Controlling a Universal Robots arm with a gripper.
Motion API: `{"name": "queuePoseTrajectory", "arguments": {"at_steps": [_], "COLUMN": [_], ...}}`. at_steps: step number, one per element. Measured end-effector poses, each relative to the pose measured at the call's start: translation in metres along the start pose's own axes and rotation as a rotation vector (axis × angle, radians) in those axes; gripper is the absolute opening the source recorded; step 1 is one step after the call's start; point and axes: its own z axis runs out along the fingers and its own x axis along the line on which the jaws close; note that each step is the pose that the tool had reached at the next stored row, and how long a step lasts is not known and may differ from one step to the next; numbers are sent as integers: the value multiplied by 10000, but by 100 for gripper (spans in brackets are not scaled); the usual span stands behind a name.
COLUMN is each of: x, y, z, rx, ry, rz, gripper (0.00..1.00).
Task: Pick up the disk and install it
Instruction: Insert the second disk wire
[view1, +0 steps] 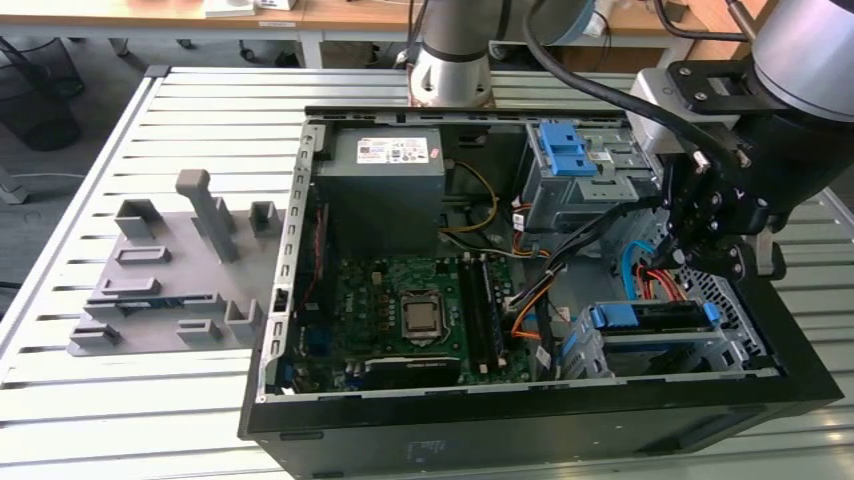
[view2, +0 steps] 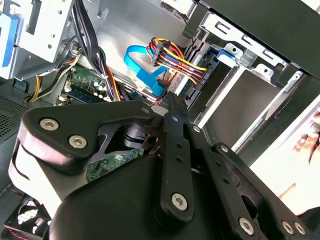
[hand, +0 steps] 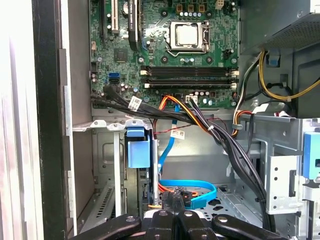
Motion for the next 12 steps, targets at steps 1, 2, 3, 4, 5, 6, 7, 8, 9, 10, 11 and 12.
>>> {"name": "queuePoseTrajectory", "arguments": {"at_steps": [1,2,3,4,5,6,7,8,9,10,11,12], "x": [0,0,0,0,0,0,0,0,0,-2,-3,-5], "y": [0,0,0,0,0,0,0,-1,-3,-5,-5,-5], "z": [0,0,0,0,0,0,0,-1,-2,-5,-13,-20], "rx": [-1,-1,-1,-1,-2,-2,-2,-2,-7,-12,-15,-20], "ry": [0,0,1,0,0,0,1,1,1,1,5,3], "rz": [0,0,0,0,0,1,0,0,-1,0,1,2], "gripper": [11,11,11,11,11,11,11,11,11,11,11,11]}}
